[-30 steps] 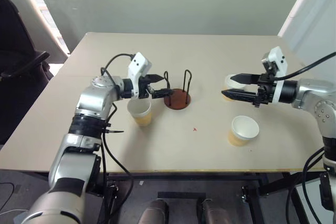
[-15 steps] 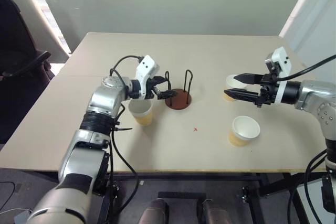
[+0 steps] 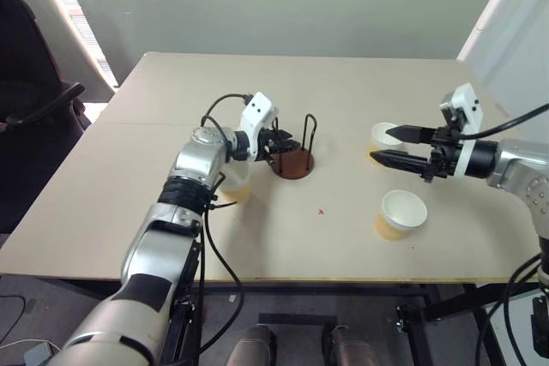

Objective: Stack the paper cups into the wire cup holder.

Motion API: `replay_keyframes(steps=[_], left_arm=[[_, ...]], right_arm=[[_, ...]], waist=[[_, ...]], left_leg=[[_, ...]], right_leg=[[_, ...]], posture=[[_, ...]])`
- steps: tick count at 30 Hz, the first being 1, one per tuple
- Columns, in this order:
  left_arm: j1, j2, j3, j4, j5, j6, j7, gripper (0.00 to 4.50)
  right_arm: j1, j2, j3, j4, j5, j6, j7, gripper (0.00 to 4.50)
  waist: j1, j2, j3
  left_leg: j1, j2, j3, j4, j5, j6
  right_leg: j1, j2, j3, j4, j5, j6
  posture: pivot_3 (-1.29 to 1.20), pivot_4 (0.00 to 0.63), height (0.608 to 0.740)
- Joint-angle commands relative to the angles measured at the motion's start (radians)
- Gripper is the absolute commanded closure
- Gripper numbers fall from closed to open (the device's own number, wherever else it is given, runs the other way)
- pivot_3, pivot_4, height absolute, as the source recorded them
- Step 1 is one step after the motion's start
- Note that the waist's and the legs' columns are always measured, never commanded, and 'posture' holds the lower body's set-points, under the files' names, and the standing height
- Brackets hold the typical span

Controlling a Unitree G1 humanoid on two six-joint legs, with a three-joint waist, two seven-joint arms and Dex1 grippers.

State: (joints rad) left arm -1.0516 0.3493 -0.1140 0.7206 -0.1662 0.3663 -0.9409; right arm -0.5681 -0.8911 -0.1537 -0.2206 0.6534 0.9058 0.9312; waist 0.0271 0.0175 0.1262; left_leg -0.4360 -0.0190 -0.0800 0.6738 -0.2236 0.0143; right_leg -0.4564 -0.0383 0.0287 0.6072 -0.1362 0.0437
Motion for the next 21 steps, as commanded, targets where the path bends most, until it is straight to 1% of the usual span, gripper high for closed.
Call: replay_keyframes(steps=[1, 2, 7, 10, 14, 17, 21], left_arm=[[-0.027, 0.002, 0.024, -0.043, -0.031, -0.021, -0.071, 4.22], [-0.019, 0.001, 0.020, -0.068, -0.043, -0.007, -0.099, 4.47], [0.031, 0.004, -0.028, -0.193, -0.052, 0.022, -0.197, 4.47], [0.055, 0.007, -0.043, -0.261, -0.055, 0.052, -0.226, 4.47], [0.108, 0.032, -0.087, -0.398, -0.069, 0.124, -0.282, 4.47], [0.147, 0.039, -0.107, -0.471, -0.077, 0.159, -0.288, 4.47], [0.169, 0.020, -0.117, -0.510, -0.086, 0.192, -0.267, 4.47]], right_arm=[[0.024, -0.089, -0.049, -0.049, 0.014, -0.021, 0.072, 0.44], [0.033, -0.111, -0.053, -0.052, 0.018, -0.021, 0.089, 0.44], [0.054, -0.167, -0.070, -0.075, 0.037, -0.012, 0.126, 0.44], [0.064, -0.193, -0.091, -0.096, 0.064, 0.017, 0.133, 0.44], [0.097, -0.241, -0.149, -0.137, 0.120, 0.066, 0.152, 0.44], [0.122, -0.270, -0.179, -0.144, 0.133, 0.070, 0.161, 0.44], [0.141, -0.283, -0.191, -0.142, 0.138, 0.060, 0.157, 0.44]], waist=[[0.001, 0.000, 0.000], [0.002, 0.000, 0.000], [0.002, 0.000, 0.000], [0.002, 0.000, 0.000], [0.003, 0.000, 0.000], [0.003, 0.000, 0.000], [0.003, 0.000, 0.000]], left_leg=[[0.000, -0.001, 0.000, 0.000, 0.000, 0.000], [0.000, -0.002, 0.000, 0.000, 0.000, 0.000], [-0.001, -0.004, 0.001, 0.002, -0.001, 0.000], [-0.001, -0.004, 0.001, 0.005, -0.002, 0.001], [-0.002, -0.005, 0.002, 0.007, -0.003, 0.002], [-0.001, -0.005, 0.002, 0.007, -0.004, 0.002], [-0.001, -0.005, 0.002, 0.009, -0.005, 0.002]], right_leg=[[0.000, -0.001, 0.000, 0.000, -0.001, 0.001], [0.000, -0.001, 0.000, 0.000, -0.001, 0.002], [0.001, -0.003, 0.001, -0.002, -0.003, 0.005], [0.003, -0.004, 0.002, -0.002, -0.005, 0.008], [0.003, -0.004, 0.002, -0.002, -0.006, 0.009], [0.004, -0.004, 0.002, -0.002, -0.007, 0.010], [0.005, -0.005, 0.002, -0.002, -0.008, 0.010]], posture=[[0.00, 0.150, 0.740], [0.00, 0.150, 0.740], [0.00, 0.150, 0.740], [0.00, 0.150, 0.740], [0.00, 0.150, 0.740], [0.00, 0.150, 0.740], [0.00, 0.150, 0.740]])
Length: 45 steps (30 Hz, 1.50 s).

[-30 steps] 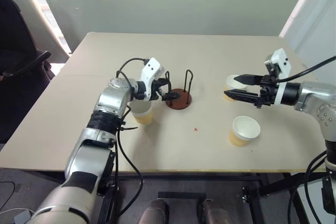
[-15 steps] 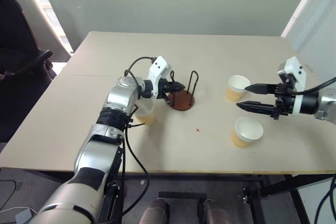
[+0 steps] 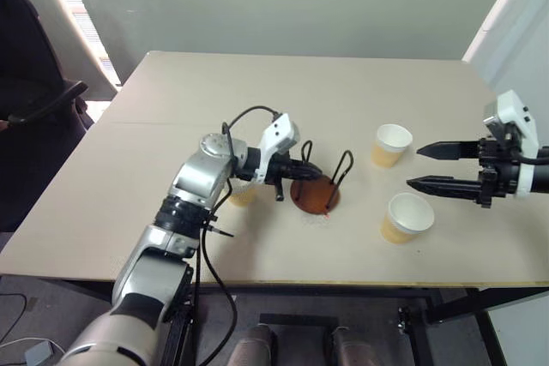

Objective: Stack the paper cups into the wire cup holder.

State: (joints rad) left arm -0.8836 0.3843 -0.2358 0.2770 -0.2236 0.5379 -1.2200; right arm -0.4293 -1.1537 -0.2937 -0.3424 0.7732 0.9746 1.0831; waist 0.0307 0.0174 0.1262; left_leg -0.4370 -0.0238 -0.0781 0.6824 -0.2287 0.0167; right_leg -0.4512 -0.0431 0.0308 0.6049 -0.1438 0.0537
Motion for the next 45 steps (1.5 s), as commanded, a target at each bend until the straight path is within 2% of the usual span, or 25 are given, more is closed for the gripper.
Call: replay_keyframes(steps=[1, 14, 18, 24, 27, 35, 39, 45], left_arm=[[0.006, -0.023, 0.001, -0.073, -0.030, 0.027, 0.018, 4.47], [0.065, -0.053, -0.044, -0.095, -0.007, 0.037, 0.082, 4.47], [0.088, -0.019, -0.084, -0.131, 0.003, 0.032, 0.046, 3.31], [0.082, 0.029, -0.091, -0.147, 0.023, -0.004, 0.042, 1.02], [0.082, 0.067, -0.086, -0.154, 0.027, -0.022, 0.024, 0.02], [0.061, 0.181, -0.037, -0.193, -0.002, -0.070, -0.054, 0.02], [0.046, 0.255, 0.027, -0.196, -0.018, -0.087, -0.074, 0.02], [-0.003, 0.299, 0.101, -0.147, -0.035, -0.097, -0.060, 0.02]], right_arm=[[0.002, -0.019, -0.051, -0.021, 0.020, -0.010, 0.003, 0.44], [-0.018, -0.009, -0.014, -0.013, 0.012, -0.042, -0.010, 0.44], [-0.025, -0.014, 0.008, -0.008, -0.004, -0.064, -0.003, 0.44], [-0.069, -0.017, 0.058, 0.029, -0.032, -0.105, 0.015, 0.44], [-0.120, -0.004, 0.102, 0.065, -0.063, -0.136, 0.019, 0.44], [-0.291, 0.055, 0.253, 0.229, -0.188, -0.235, 0.070, 0.44], [-0.387, 0.102, 0.364, 0.353, -0.320, -0.330, 0.091, 0.44], [-0.496, 0.188, 0.451, 0.537, -0.462, -0.474, 0.137, 0.44]], waist=[[0.000, 0.000, 0.000], [0.000, 0.000, 0.000], [-0.001, 0.000, 0.000], [-0.001, 0.000, 0.000], [-0.002, 0.000, 0.000], [-0.001, 0.000, 0.000], [-0.005, 0.001, 0.000], [-0.005, 0.001, 0.000]], left_leg=[[0.000, 0.000, 0.000, 0.000, 0.000, 0.000], [0.002, 0.000, 0.000, 0.001, -0.001, 0.003], [0.003, 0.000, 0.000, 0.001, -0.002, 0.004], [0.002, 0.000, 0.000, 0.001, -0.004, 0.008], [0.003, 0.000, 0.000, 0.001, -0.005, 0.008], [0.002, 0.000, -0.001, 0.001, -0.006, 0.011], [0.002, 0.000, -0.001, 0.000, -0.007, 0.011], [0.002, 0.001, -0.002, 0.000, -0.007, 0.011]], right_leg=[[0.000, 0.000, 0.000, 0.000, 0.000, 0.000], [0.002, 0.000, 0.001, 0.000, 0.000, 0.002], [0.003, 0.000, 0.001, 0.000, 0.000, 0.002], [0.002, 0.000, 0.001, 0.000, 0.000, 0.002], [0.002, 0.000, 0.001, 0.000, 0.000, 0.002], [0.001, 0.000, 0.000, 0.001, 0.000, 0.001], [0.000, 0.000, 0.000, 0.001, 0.001, 0.000], [-0.001, 0.000, -0.001, 0.003, 0.002, -0.004]], posture=[[0.00, 0.150, 0.740], [0.00, 0.150, 0.740], [0.00, 0.150, 0.740], [0.00, 0.150, 0.740], [0.00, 0.150, 0.740], [0.00, 0.150, 0.740], [0.00, 0.150, 0.740], [0.00, 0.150, 0.740]])
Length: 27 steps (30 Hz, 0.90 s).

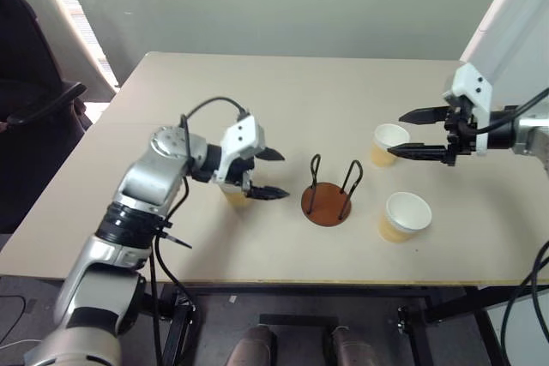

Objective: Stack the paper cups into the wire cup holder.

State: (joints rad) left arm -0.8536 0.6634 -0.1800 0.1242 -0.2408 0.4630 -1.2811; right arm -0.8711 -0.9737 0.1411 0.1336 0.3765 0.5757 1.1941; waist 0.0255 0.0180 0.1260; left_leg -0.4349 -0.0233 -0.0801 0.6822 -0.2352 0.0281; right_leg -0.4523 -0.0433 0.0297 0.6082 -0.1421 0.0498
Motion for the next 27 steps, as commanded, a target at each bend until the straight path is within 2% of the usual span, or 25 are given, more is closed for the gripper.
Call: replay_keyframes(steps=[1, 8, 19, 22, 27], left_arm=[[-0.036, 0.023, 0.047, 0.012, -0.013, -0.028, 0.001, 0.02], [-0.020, 0.035, 0.071, -0.041, -0.029, 0.000, 0.029, 0.02], [0.042, 0.059, 0.093, -0.138, -0.064, 0.057, 0.068, 0.02], [0.048, 0.074, 0.093, -0.142, -0.070, 0.061, 0.061, 0.00], [0.038, 0.120, 0.107, -0.096, -0.074, 0.054, 0.042, 0.00]], right_arm=[[-0.069, 0.018, 0.034, 0.097, -0.096, -0.104, 0.036, 0.44], [-0.231, 0.111, 0.199, 0.444, -0.376, -0.355, 0.058, 0.44], [-0.377, 0.238, 0.258, 0.833, -0.594, -0.567, 0.020, 0.44], [-0.402, 0.259, 0.256, 0.886, -0.625, -0.598, 0.021, 1.02], [-0.424, 0.265, 0.239, 0.903, -0.647, -0.630, 0.049, 2.86]], waist=[[0.000, 0.000, 0.000], [-0.004, 0.000, 0.000], [-0.004, 0.001, 0.000], [-0.004, 0.001, 0.000], [-0.005, 0.001, 0.000]], left_leg=[[0.000, 0.000, 0.000, 0.000, 0.000, 0.000], [0.000, 0.000, -0.001, -0.001, -0.001, 0.000], [-0.001, 0.001, -0.002, -0.004, -0.003, -0.004], [-0.001, 0.001, -0.002, -0.004, -0.003, -0.005], [0.000, 0.001, -0.002, -0.006, -0.003, -0.007]], right_leg=[[0.000, 0.000, 0.000, 0.000, 0.000, 0.000], [-0.002, 0.000, 0.000, 0.001, 0.001, -0.003], [-0.004, 0.000, -0.001, 0.001, 0.000, -0.004], [-0.004, 0.000, -0.001, 0.001, -0.001, -0.005], [-0.005, 0.000, -0.001, 0.002, -0.001, -0.005]], posture=[[0.00, 0.150, 0.740], [0.00, 0.150, 0.740], [0.00, 0.150, 0.740], [0.00, 0.150, 0.740], [0.00, 0.150, 0.740]])
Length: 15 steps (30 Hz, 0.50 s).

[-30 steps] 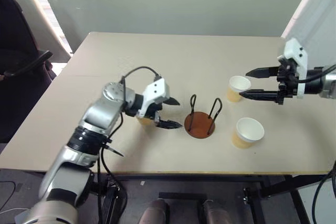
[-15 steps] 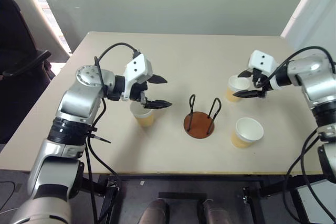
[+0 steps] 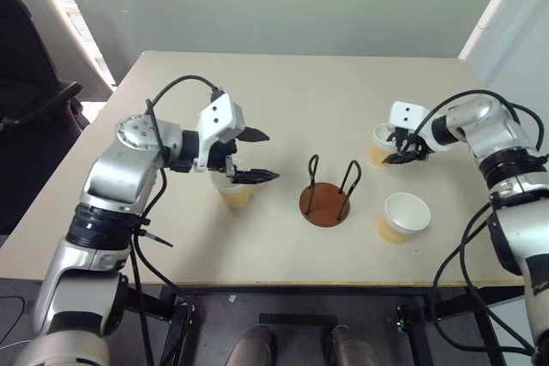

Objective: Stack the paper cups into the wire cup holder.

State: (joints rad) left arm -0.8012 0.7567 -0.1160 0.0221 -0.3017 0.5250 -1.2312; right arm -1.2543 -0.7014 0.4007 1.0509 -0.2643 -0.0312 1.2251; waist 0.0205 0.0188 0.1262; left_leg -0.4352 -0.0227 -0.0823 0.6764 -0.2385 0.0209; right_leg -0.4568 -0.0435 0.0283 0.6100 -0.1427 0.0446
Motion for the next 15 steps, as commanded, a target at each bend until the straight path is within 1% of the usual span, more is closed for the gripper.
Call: replay_keyframes(steps=[1, 4, 5, 9, 11, 13, 15], left_arm=[[-0.017, 0.033, 0.046, 0.016, -0.013, -0.011, -0.009, 0.00], [-0.022, 0.043, 0.053, 0.035, -0.014, -0.017, -0.012, 0.00], [-0.026, 0.046, 0.058, 0.050, -0.015, -0.020, -0.014, 0.00], [-0.037, 0.055, 0.066, 0.100, -0.009, -0.041, -0.014, 0.00], [-0.039, 0.054, 0.070, 0.103, -0.016, -0.039, -0.014, 0.00], [-0.038, 0.052, 0.073, 0.099, -0.024, -0.034, -0.015, 0.00], [-0.037, 0.053, 0.074, 0.093, -0.031, -0.030, -0.017, 0.00]], right_arm=[[-0.043, -0.011, -0.027, -0.022, -0.003, -0.026, 0.032, 3.23], [-0.043, -0.026, -0.045, -0.055, 0.014, -0.027, 0.074, 4.35], [-0.046, -0.037, -0.058, -0.082, 0.030, -0.017, 0.107, 4.46], [-0.048, -0.077, -0.089, -0.160, 0.056, 0.018, 0.186, 4.46], [-0.048, -0.096, -0.105, -0.210, 0.073, 0.048, 0.222, 4.46], [-0.045, -0.110, -0.120, -0.255, 0.086, 0.073, 0.246, 4.46], [-0.038, -0.144, -0.133, -0.354, 0.110, 0.105, 0.299, 4.46]], waist=[[0.000, 0.000, 0.000], [0.000, 0.000, 0.000], [0.001, 0.000, 0.000], [0.001, 0.000, 0.000], [0.001, 0.000, 0.000], [0.000, 0.000, 0.000], [0.000, 0.000, 0.000]], left_leg=[[0.000, 0.000, 0.000, 0.000, 0.000, 0.000], [0.000, 0.000, -0.001, -0.002, 0.001, -0.002], [0.000, 0.000, -0.001, -0.002, 0.001, -0.002], [0.000, 0.000, -0.001, -0.003, 0.002, -0.006], [0.000, 0.000, -0.001, -0.004, 0.005, -0.012], [0.000, 0.000, -0.001, -0.005, 0.005, -0.012], [0.000, 0.000, -0.001, -0.006, 0.005, -0.013]], right_leg=[[0.000, 0.000, 0.000, 0.000, 0.000, 0.000], [0.000, 0.000, 0.000, 0.000, -0.001, -0.001], [0.000, 0.000, 0.000, 0.000, -0.001, -0.001], [-0.001, 0.000, -0.001, 0.000, -0.002, -0.003], [-0.001, 0.000, -0.001, -0.001, -0.002, -0.004], [-0.001, 0.000, -0.001, -0.001, -0.003, -0.004], [-0.002, 0.000, -0.001, -0.001, -0.003, -0.005]], posture=[[0.00, 0.150, 0.740], [0.00, 0.150, 0.740], [0.00, 0.150, 0.740], [0.00, 0.150, 0.740], [0.00, 0.150, 0.740], [0.00, 0.150, 0.740], [0.00, 0.150, 0.740]])
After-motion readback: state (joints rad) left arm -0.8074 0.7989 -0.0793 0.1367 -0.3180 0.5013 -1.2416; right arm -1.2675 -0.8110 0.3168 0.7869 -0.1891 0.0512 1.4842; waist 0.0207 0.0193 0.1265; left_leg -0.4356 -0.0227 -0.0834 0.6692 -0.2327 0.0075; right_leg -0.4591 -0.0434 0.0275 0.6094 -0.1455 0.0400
